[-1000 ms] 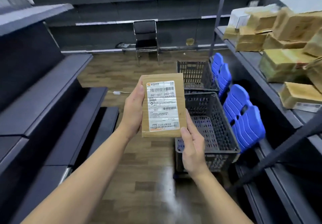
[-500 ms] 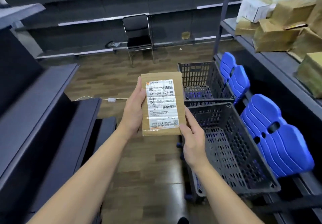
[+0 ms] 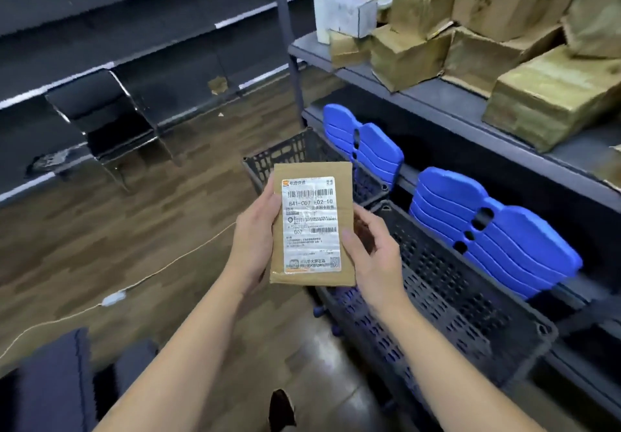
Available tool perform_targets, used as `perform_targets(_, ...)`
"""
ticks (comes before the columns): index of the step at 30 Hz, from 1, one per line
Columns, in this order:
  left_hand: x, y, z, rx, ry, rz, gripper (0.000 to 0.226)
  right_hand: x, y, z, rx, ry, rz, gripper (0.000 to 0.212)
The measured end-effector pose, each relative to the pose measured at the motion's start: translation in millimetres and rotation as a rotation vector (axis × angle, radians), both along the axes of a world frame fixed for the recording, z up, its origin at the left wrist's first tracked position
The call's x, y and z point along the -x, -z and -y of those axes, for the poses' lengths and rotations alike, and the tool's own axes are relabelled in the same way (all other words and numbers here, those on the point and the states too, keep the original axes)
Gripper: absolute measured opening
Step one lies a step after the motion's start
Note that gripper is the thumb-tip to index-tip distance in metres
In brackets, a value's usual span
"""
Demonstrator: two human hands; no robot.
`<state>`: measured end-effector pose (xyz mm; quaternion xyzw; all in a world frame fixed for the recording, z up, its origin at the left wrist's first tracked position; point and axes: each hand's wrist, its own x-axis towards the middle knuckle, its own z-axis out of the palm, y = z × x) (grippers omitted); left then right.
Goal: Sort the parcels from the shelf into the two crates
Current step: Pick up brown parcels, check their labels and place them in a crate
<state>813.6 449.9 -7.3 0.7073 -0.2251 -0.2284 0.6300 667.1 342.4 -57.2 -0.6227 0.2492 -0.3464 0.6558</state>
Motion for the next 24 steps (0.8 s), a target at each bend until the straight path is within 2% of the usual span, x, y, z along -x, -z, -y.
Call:
perform_targets(4,-44.2,18.2,38.4,-0.019,0.217,-0.017,0.038,-27.3,6.6,-1.0,-0.043,0.275,-0.065,0.039)
perform_targets(6,-52.8,22.9,54.6,-0.021,0.295,-0.009,0.039,-31.1,9.1,0.1,-0.054,0.361,-0.075,0.043)
perform_targets(10,-62.9,33.7,90.1,-0.064,0.585,-0.082,0.044,-31.2,17.8,1.2,-0.103,0.546,-0.062,0.037)
perform_targets(12,-61.3,38.7,107.3,-0.087,0.658,-0.046,0.044,-25.3,22.2,5.9,-0.132,0.624,-0.051,0.038)
perform_targets(20,-66.8,85.1,170.9,-0.236,0.885,0.138,0.049,-21.2,60.8,47.3,-0.239,0.729,-0.076,0.045)
perform_targets(24,-83.3,107.5,189.5,-0.35,1.037,0.067,0.055,-31.3,73.3,57.3,-0.313,0.731,-0.073,0.047)
